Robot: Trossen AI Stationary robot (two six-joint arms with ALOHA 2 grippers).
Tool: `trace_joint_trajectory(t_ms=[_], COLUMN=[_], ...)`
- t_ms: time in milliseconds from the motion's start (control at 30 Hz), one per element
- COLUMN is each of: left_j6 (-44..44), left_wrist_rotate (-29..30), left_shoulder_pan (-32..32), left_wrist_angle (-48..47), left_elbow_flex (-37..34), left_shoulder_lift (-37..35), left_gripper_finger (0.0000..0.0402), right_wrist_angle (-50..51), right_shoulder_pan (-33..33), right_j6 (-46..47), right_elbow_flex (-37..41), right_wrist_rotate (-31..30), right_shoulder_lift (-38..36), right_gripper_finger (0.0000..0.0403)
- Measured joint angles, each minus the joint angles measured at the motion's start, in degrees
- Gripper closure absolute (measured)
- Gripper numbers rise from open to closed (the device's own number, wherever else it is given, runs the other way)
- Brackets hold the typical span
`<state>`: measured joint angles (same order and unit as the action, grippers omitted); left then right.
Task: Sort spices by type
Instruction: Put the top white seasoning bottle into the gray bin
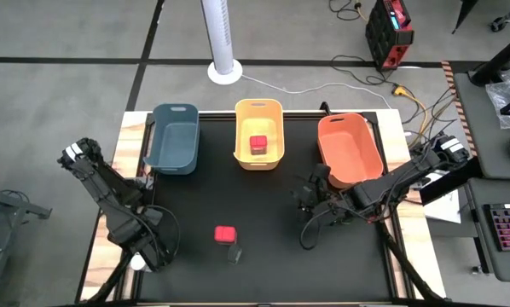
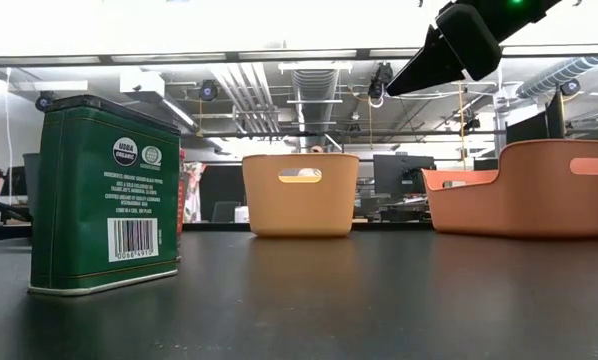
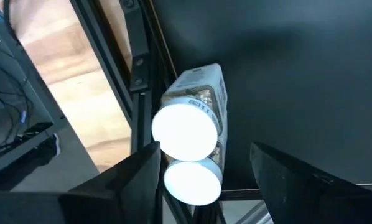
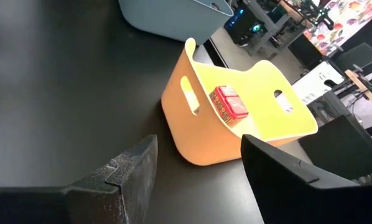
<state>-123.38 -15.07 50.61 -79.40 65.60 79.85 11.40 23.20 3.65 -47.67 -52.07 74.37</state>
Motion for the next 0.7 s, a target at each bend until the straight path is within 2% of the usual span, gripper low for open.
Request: trace_joint_trajectory(t_ms=[367,700], left_j6=[-6.62,-7.07], left_wrist_rotate=[1.43,1.73], left_shoulder_pan=[4.26,4.48], left_wrist_angle=[0.44,2.9], left_elbow_flex=[-0.52,-3.52], left_shoulder_lift=[0.59,0.57], left_gripper_finger=[0.0167,0.0167], right_wrist_angle=[0.0,0.01], right_shoulder_pan=[0.0,0.0], right_j6=[0.23,0.23], right_elbow_flex=[0.15,0.15], right_wrist_rotate=[0.0,0.0], right_shoulder_lift=[0.0,0.0], right_gripper_finger=[0.0179,0.0179])
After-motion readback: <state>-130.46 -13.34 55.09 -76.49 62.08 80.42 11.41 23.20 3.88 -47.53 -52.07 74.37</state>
